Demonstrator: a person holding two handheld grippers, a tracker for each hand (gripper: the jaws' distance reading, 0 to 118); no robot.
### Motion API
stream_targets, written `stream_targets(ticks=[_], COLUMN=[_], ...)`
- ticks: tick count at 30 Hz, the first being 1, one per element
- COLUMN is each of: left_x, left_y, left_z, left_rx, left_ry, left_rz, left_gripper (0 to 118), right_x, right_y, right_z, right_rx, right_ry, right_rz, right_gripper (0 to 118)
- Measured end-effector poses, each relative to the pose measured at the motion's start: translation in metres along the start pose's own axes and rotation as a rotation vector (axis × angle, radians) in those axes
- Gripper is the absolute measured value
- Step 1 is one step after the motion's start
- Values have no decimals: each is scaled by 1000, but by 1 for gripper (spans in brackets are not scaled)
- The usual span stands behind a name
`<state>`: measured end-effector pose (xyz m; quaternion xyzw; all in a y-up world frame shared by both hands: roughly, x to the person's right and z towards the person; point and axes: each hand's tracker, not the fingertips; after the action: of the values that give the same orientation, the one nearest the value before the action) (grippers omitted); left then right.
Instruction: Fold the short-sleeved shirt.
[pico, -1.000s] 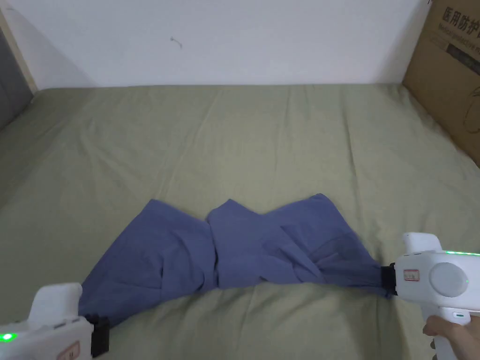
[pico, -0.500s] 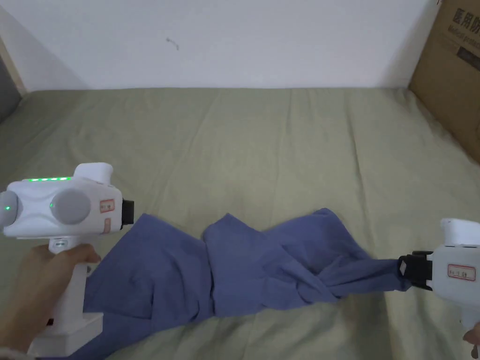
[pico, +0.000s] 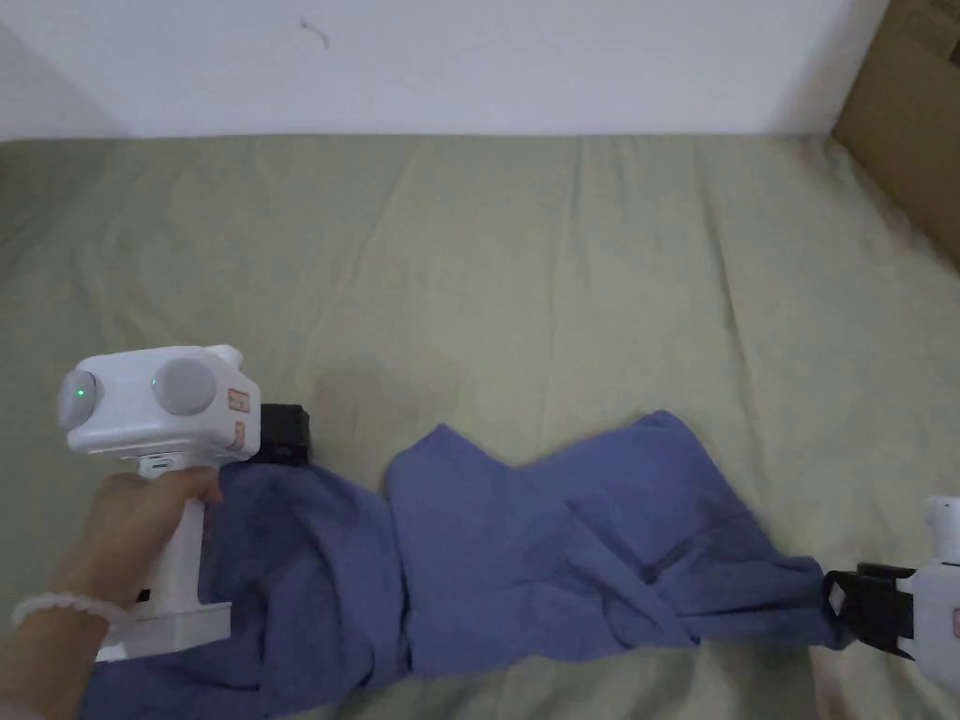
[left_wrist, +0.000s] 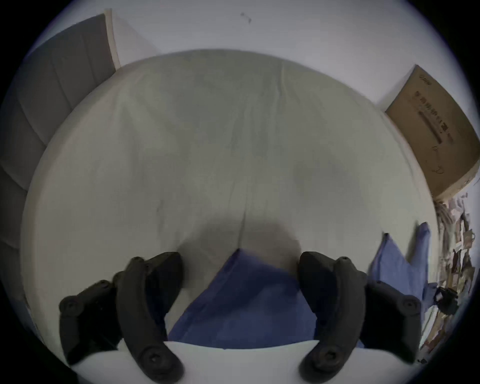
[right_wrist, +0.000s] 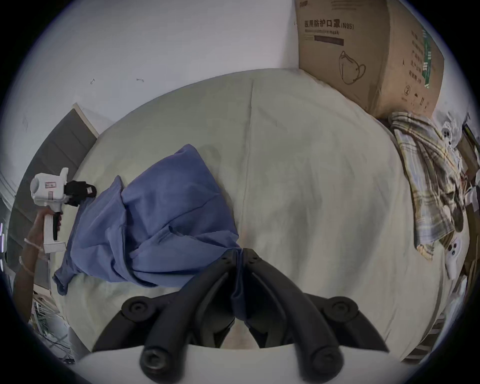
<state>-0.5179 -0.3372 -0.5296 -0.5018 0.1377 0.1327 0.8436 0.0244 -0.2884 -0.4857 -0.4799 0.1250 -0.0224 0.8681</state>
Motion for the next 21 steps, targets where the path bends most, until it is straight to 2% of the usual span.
stream_targets(ticks=[1, 3, 4, 5, 9, 13, 16, 19, 21], left_x=[5, 12, 15, 15, 15, 9, -6, -24, -34], left_y=[-2, -3, -4, -3, 2, 4, 13, 20, 22], left_z=[7, 16, 19, 23, 34, 93, 151, 213, 252], left_rx=[41, 58, 54, 57, 28, 116, 192, 273, 330], left_ry=[-16, 12, 12, 5, -3, -5, -28, -15, 3], left_rz=[-34, -99, -109, -105, -79, -118, -94, -64, -72], left_gripper=[87, 59, 39, 1, 1, 1, 1, 1, 1], right_x=[0, -3, -3, -3, -5, -3, -4, -13, -21], right_y=[-1, -2, -2, -2, 2, 17, 36, 60, 79], right_z=[-1, -1, -2, -2, 8, 29, 49, 75, 98], right_rx=[-3, -6, -6, -7, 5, 43, 83, 133, 193], right_ry=[-2, 0, -3, -3, 10, 49, 80, 99, 91], right_rz=[0, -2, -2, -10, -41, -83, -124, -127, -90], right_gripper=[5, 5, 5, 5, 5, 5, 5, 5, 5])
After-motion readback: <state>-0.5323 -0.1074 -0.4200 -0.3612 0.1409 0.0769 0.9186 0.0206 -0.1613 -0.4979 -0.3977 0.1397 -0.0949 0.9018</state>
